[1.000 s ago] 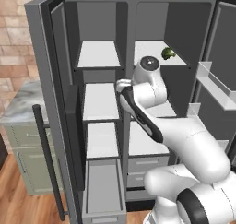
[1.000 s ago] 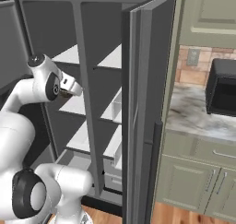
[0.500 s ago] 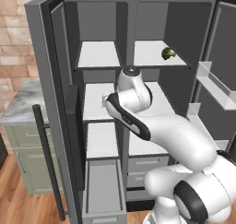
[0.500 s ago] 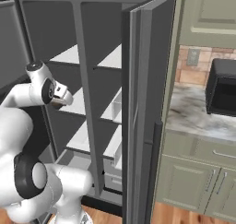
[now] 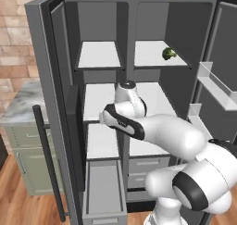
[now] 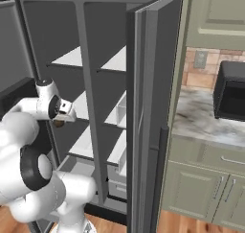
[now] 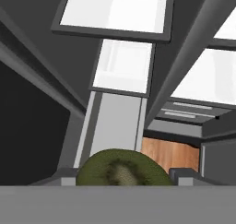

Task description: Take the kiwi and broccoli from the fridge shelf and place them in the freezer drawer to begin freezing them.

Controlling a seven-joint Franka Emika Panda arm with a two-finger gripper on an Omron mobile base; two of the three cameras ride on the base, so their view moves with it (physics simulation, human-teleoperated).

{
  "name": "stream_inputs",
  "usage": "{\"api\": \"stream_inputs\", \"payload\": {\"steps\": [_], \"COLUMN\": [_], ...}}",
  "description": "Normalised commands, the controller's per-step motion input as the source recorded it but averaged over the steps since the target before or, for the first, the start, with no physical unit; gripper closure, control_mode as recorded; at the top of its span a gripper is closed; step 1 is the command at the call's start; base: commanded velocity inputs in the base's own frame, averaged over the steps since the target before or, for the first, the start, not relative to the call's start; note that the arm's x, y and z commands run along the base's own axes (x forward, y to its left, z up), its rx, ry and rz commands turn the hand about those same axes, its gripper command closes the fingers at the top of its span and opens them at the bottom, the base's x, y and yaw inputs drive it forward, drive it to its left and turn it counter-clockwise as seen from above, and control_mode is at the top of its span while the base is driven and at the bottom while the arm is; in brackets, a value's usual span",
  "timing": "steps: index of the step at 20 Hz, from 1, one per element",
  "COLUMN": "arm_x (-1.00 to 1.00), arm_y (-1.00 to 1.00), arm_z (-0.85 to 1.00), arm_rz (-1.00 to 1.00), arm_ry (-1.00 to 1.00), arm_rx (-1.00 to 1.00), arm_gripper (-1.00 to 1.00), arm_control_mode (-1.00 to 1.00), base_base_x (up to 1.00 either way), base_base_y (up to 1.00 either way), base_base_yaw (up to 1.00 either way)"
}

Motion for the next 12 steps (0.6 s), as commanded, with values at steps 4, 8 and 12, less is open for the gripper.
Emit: {"api": "stream_inputs", "payload": {"steps": [4, 8, 12], "arm_x": [0.0, 0.0, 0.0], "arm_y": [0.0, 0.0, 0.02], "arm_z": [-0.82, -0.83, -0.83], "arm_rz": [0.15, 0.13, 0.1], "arm_ry": [0.03, 0.04, 0.02], "arm_rx": [0.0, 0.0, 0.0], "arm_gripper": [1.0, 1.0, 1.0], "arm_control_mode": [-1.0, -1.0, -1.0], "base_base_x": [0.0, 0.0, 0.0], "base_base_y": [0.0, 0.0, 0.0], "base_base_yaw": [0.0, 0.0, 0.0]}}
